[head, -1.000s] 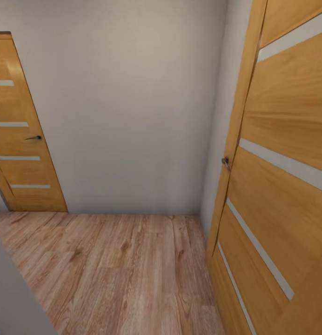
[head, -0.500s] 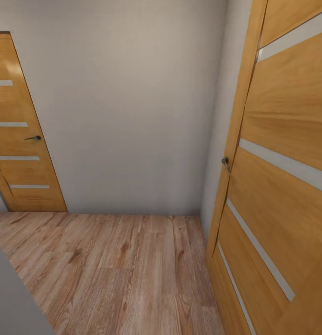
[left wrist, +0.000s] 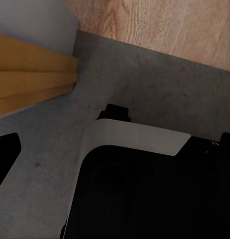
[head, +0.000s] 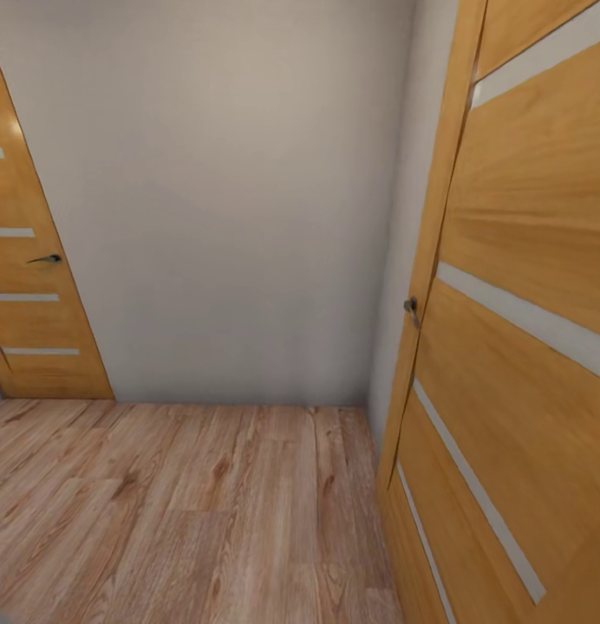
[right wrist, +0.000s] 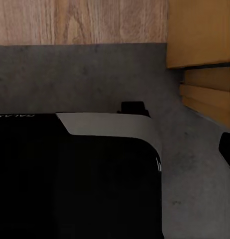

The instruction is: Move the two storage containers from the living room to the garage. In the garage, place one container on the floor and stack the other container on top of it (either order is fine).

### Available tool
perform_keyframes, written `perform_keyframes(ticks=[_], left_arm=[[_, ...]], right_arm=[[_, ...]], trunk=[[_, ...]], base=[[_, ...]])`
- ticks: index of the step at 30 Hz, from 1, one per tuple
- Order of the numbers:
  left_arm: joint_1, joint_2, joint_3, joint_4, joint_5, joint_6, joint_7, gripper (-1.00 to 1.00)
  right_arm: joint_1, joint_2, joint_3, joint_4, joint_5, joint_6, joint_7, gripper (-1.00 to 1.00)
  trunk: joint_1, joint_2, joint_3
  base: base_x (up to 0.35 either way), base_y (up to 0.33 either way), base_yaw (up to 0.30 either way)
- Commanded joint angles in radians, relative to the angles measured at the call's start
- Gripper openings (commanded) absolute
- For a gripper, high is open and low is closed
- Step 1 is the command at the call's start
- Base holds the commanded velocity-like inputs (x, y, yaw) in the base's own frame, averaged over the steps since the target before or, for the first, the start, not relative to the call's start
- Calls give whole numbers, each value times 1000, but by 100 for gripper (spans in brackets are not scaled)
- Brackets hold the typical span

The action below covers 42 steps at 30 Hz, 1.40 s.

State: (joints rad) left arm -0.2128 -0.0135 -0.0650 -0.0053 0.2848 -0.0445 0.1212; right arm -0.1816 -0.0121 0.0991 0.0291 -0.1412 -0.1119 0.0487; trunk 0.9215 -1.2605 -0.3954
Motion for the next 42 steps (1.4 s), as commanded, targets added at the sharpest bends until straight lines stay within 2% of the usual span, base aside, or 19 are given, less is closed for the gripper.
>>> perform_keyframes(ticks=[1,8,21,42], left_arm=[[-1,0,-7,1,9,-3,3,100],[0,1,-6,1,11,-3,3,100],[0,1,-6,1,11,-3,3,100],[0,1,-5,1,12,-3,3,100]], right_arm=[[-1,0,8,3,-11,-6,5,100],[-1,7,9,3,-8,-5,5,100],[-1,-2,11,3,-8,-5,5,100],[-1,-3,11,2,-8,-6,5,100]], trunk=[[0,-1,-1],[0,-1,-1],[0,-1,-1],[0,-1,-1]], base=[[54,-38,0],[0,0,0],[0,69,0],[0,31,0]])
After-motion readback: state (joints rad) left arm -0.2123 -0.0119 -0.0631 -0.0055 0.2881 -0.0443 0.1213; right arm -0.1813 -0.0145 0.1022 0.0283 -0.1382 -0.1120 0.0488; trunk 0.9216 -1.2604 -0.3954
